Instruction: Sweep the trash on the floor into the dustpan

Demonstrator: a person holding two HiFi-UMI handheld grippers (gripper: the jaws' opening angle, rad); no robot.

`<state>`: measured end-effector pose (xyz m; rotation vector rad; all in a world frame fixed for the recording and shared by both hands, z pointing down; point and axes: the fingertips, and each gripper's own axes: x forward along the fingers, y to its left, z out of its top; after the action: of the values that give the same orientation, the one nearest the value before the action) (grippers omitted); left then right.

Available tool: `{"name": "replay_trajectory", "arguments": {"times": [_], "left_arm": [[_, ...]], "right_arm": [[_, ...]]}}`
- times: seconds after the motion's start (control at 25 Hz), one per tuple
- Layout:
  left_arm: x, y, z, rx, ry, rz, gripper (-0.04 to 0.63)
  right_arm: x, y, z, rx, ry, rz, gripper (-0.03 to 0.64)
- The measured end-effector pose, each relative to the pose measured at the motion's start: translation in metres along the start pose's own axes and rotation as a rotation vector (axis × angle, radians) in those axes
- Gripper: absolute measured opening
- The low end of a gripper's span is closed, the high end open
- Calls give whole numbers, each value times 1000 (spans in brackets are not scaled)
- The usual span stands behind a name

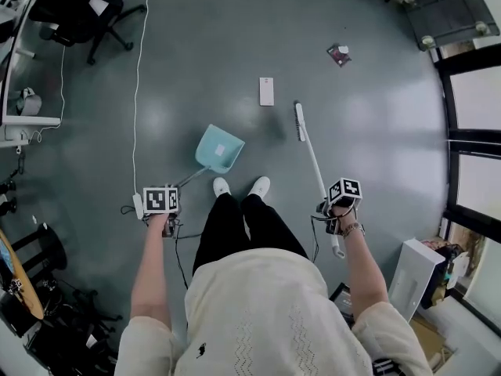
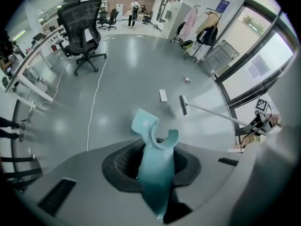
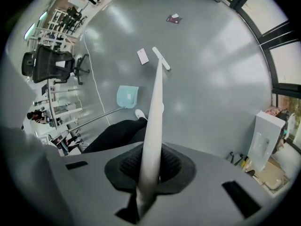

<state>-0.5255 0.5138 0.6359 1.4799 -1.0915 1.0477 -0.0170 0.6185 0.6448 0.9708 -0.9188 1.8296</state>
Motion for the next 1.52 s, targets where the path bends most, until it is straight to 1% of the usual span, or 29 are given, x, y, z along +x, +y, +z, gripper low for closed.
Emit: {"name": "replay_trajectory", "arguments": {"times": [0.2,0.44,0.52,0.6,0.76,0.88,0.96,1.08,1.2,1.36,1.52], "left_arm": [[20,5,78,69,-16,-33,94],[47,-5,158,168,13,-73,94],[55,-7,182,179,28,-80,94],[63,-14,198,163,44,-81,94],[78,-38,227,159,81,-61,94],[91,-55,245,167,108,-38,94],[99,-62,255,154,122,-18,94],[108,-72,263,112,145,15,92],[119,-88,270,97,157,35,94],[128,-100,277,74,155,31,94],[144,-111,281,70,159,0,94]], "right_arm": [[-35,45,56,6,-42,-18,51],[-72,82,113,70,-104,11,51],[-81,91,138,74,-113,0,51],[-90,94,162,65,-109,-9,51],[-108,83,216,21,-76,-16,51],[-115,67,262,-17,-33,-30,51],[-119,57,295,-46,1,-49,51],[-125,40,339,-112,50,-103,51],[-126,24,375,-190,78,-182,51],[-116,22,395,-259,102,-263,51],[-93,34,393,-324,122,-298,51]]}}
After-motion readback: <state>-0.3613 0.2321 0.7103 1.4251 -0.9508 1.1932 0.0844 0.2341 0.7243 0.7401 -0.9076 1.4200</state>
